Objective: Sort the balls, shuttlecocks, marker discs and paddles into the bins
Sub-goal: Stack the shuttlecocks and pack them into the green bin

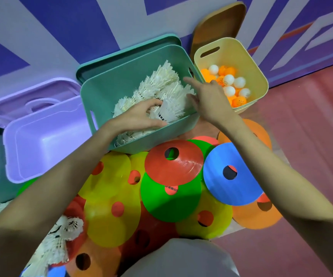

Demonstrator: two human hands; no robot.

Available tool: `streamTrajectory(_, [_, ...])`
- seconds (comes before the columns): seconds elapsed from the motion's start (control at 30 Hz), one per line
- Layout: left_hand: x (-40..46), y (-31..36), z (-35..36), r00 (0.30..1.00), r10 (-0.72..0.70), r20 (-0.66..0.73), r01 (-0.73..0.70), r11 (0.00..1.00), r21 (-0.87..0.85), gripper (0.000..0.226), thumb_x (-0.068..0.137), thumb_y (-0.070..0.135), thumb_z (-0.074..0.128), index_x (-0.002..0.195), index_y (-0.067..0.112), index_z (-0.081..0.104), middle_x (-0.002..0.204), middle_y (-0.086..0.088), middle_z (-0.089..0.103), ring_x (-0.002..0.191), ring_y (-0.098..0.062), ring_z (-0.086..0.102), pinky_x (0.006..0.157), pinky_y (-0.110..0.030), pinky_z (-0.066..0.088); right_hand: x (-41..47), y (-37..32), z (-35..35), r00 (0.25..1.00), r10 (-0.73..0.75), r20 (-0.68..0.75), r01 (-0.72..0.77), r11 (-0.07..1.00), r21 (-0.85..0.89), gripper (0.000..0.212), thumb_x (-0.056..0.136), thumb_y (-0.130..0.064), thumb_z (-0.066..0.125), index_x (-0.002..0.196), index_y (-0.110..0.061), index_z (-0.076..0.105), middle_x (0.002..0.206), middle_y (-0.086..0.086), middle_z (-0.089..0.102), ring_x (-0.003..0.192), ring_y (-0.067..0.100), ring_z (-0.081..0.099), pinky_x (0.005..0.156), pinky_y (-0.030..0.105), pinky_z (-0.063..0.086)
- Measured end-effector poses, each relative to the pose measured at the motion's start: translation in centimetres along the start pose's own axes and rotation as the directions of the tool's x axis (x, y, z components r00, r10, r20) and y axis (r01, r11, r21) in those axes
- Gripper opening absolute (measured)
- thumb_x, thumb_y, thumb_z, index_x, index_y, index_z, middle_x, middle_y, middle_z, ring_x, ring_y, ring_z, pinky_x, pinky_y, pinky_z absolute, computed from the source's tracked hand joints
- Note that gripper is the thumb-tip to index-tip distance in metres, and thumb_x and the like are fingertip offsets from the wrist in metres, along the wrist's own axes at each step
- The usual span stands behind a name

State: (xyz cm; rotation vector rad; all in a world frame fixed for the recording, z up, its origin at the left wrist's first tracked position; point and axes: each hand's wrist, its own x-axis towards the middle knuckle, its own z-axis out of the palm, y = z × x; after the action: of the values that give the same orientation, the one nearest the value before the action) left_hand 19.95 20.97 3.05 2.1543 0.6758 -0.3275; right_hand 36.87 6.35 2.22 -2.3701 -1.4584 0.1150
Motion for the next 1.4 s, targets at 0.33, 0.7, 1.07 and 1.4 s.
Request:
streamTrajectory(0.33, [-0.2,-1.4,0.3,0.99,0.001,-0.139,0.013,0.995,0.099,0.004,0.091,0.013,0.061,0.088,0.016,0.062,0.087,0.001,0.062,0.082,-0.014,0.056,0.068,-0.019,0.041,-0.3,-1.7,0.6,0.992,0.049,0.114,-0.021,0.972,-0.233,0.034,0.093,-0.03,0.048,0.102,-0.002,0.065,0.113,0.023,0.049,0.11,0.038,0.041,0.081,0.043,0.032])
streamTrajectory(0.7, [-3.8,-2.2,0.7,0.935,0.088,-0.342,-0.081,0.996,0.033,0.035,0.092,0.014,0.061,0.127,0.01,0.058,0.123,-0.007,0.063,0.113,-0.019,0.059,0.094,-0.023,0.041,-1.2,-4.4,-0.3,0.982,0.13,0.135,-0.087,0.954,-0.286,0.036,0.095,-0.031,0.047,0.117,-0.002,0.052,0.122,0.023,0.047,0.116,0.039,0.042,0.09,0.043,0.034])
streamTrajectory(1.07, [-17.7,-5.9,3.0,0.678,0.083,-0.73,-0.219,0.971,-0.093,0.023,0.088,0.007,0.057,0.11,0.009,0.066,0.107,-0.003,0.068,0.096,-0.015,0.064,0.088,-0.031,0.053,-10.4,-14.3,0.9,0.966,-0.21,0.148,0.2,0.976,0.084,0.038,0.091,-0.024,0.058,0.121,-0.002,0.054,0.122,0.02,0.048,0.11,0.038,0.045,0.092,0.045,0.04])
streamTrajectory(1.4, [-30.0,-14.9,6.3,0.642,-0.128,-0.756,0.039,0.99,-0.135,0.027,0.09,0.003,0.061,0.117,0.007,0.062,0.112,-0.008,0.065,0.1,-0.017,0.061,0.085,-0.028,0.047,-15.5,-23.5,6.1,0.88,-0.392,0.267,0.36,0.919,0.161,0.042,0.09,-0.021,0.06,0.126,-0.001,0.054,0.118,0.022,0.051,0.106,0.039,0.049,0.093,0.045,0.042])
